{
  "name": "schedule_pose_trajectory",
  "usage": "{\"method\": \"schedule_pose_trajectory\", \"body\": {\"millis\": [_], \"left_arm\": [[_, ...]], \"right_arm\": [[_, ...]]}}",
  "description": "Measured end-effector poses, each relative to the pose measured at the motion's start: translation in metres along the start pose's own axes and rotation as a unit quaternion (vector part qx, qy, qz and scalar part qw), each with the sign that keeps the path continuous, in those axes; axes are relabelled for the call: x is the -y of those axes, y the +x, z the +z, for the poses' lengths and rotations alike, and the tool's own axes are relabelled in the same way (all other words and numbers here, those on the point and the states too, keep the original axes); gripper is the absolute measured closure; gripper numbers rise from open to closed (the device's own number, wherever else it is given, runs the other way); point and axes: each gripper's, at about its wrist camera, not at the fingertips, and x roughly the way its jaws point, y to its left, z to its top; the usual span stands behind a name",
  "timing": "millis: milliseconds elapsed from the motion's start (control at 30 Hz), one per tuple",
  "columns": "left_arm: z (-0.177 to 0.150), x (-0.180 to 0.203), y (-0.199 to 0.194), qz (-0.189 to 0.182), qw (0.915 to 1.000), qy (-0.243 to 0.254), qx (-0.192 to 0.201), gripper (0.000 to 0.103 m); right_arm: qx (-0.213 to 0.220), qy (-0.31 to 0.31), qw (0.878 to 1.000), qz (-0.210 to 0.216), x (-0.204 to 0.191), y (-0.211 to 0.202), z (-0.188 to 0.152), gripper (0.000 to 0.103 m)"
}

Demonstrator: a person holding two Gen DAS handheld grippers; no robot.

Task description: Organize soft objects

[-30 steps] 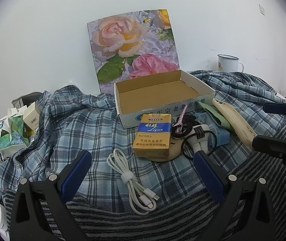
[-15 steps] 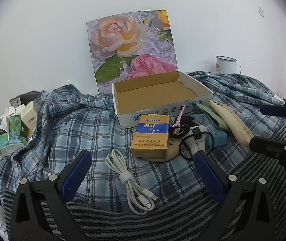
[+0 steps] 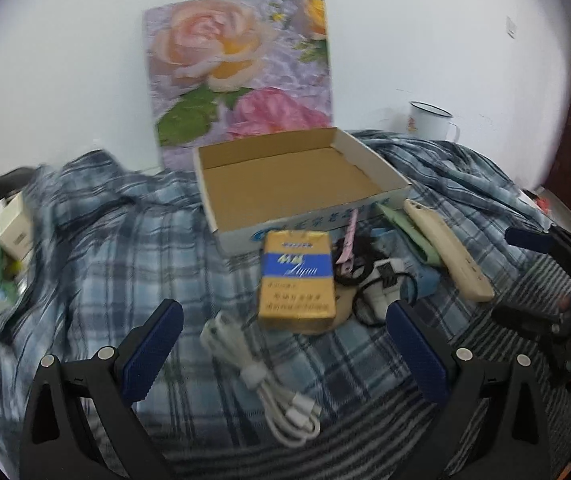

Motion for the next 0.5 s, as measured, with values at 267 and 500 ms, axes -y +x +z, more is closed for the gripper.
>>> {"method": "schedule_pose_trajectory", "body": {"millis": [267,500], "left_arm": [[0.018,-0.001,0.041,-0.043,0.9969,0.047,-0.047,0.009],[0.016,0.0,0.073,-0.046,0.994,0.049,-0.086,0.025]], "right_arm": [[-0.007,0.005,1.0,0.001,0.002,0.001,0.002,0.0],[-0.014,0.015,1.0,0.002,0.006,0.003,0.003,0.0]]}}
